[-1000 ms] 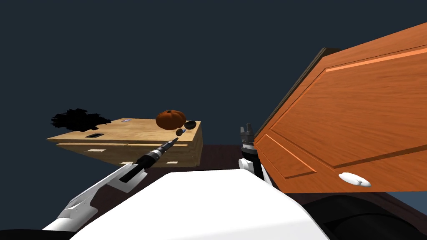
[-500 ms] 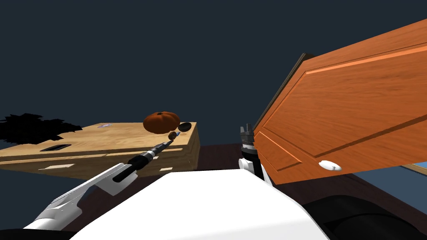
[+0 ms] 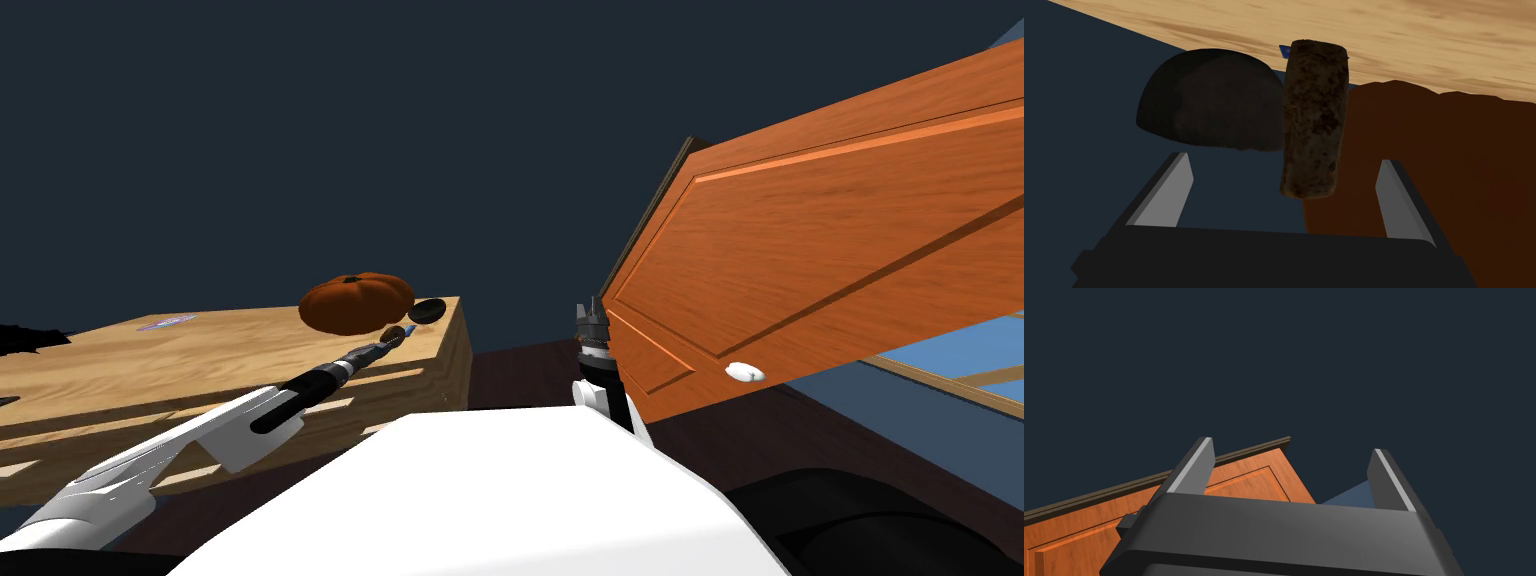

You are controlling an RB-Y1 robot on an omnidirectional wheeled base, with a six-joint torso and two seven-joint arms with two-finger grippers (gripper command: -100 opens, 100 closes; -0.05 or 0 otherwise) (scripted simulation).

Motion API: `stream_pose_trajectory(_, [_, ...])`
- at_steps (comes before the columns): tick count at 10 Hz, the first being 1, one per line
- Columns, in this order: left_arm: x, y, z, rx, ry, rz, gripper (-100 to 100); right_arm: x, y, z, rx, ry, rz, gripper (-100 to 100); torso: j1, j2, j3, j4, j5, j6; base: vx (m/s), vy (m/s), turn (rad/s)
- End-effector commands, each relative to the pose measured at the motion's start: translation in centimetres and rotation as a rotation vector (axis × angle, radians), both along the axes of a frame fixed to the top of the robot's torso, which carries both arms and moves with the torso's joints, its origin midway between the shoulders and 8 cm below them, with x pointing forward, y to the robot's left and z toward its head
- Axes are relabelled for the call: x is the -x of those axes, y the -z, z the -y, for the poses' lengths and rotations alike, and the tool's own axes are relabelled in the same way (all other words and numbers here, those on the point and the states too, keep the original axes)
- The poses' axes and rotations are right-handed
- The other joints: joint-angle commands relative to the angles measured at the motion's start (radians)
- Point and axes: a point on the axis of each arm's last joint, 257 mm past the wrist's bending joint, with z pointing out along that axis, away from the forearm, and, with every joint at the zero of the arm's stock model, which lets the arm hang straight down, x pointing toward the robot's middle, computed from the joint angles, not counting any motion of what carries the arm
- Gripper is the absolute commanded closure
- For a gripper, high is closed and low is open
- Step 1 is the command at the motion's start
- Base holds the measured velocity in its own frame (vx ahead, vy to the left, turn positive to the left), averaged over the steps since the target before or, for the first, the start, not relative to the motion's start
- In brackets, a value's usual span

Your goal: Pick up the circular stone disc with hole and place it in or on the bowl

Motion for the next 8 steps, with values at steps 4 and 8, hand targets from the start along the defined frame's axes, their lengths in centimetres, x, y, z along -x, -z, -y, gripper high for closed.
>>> stream_pose_trajectory(4, [0.25,0.73,-2.19,-0.038,-0.031,-0.017,-100,0.0,0.0,0.0,0.0,0.0,0.0,0,0.0,0.003,0.002,0.001,0.0,-0.001,0.032,0.001,-0.071])
stream_pose_trajectory(8, [0.24,0.44,-2.02,-0.04,-0.025,-0.018,100,0.0,0.0,0.0,0.0,0.0,0.0,0,0.0,0.004,0.002,0.001,0.001,0.0,0.008,0.003,-0.01])
